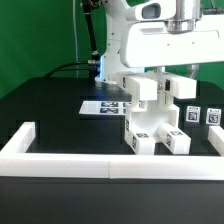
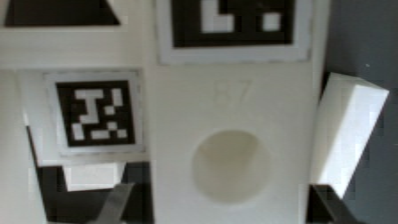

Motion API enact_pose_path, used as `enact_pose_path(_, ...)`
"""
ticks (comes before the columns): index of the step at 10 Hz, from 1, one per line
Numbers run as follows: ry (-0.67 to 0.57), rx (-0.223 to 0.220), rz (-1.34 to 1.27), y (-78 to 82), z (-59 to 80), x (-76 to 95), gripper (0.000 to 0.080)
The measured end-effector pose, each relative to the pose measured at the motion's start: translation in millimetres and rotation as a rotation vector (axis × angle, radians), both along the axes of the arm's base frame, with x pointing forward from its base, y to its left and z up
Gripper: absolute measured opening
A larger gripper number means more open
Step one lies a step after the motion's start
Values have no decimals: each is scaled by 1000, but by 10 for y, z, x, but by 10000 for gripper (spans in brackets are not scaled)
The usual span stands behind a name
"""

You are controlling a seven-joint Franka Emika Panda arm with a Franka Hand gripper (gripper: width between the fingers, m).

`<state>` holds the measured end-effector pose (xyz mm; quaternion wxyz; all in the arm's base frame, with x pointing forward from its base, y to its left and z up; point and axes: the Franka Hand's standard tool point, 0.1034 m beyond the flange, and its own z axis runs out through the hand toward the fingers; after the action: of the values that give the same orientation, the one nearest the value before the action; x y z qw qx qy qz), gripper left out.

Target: Assemble chair

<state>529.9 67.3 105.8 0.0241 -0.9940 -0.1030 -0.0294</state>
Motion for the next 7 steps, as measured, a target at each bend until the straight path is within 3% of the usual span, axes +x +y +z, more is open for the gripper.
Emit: enact_pose_path(7, 19, -16, 1, -24, -237, 22, 290)
